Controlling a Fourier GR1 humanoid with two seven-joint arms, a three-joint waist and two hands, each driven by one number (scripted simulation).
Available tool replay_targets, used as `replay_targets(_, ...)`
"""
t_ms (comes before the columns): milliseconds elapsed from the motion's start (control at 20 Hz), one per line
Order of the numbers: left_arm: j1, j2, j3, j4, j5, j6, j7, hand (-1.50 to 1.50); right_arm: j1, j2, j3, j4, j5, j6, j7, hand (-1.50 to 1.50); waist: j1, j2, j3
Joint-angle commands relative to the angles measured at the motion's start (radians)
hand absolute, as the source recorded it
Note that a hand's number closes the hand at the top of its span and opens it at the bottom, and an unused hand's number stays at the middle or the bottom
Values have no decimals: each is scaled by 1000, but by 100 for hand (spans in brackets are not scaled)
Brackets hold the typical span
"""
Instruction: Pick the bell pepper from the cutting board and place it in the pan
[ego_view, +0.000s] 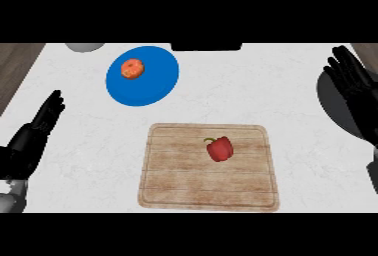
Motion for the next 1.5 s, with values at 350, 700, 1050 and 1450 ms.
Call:
replay_targets(350, -61, -76, -114, -47, -19, -44, 106, 0, -210, -204, 334, 201, 571, 2, 83, 150, 49, 18, -52)
replay_targets(700, -126, -128, -126, -136, -17, -20, 311, 0, -62, 230, 406, 307, 723, -432, 24, -150, -1, 4, -23)
replay_targets(1050, -104, -152, -125, -98, -60, -9, 254, 0, -214, 126, 545, 253, 894, -110, 409, -150, -5, -1, -27)
replay_targets(1450, -89, -156, -119, -96, -52, -35, 238, 0, -396, 214, 612, 314, 782, 385, 714, -150, 8, 2, -27)
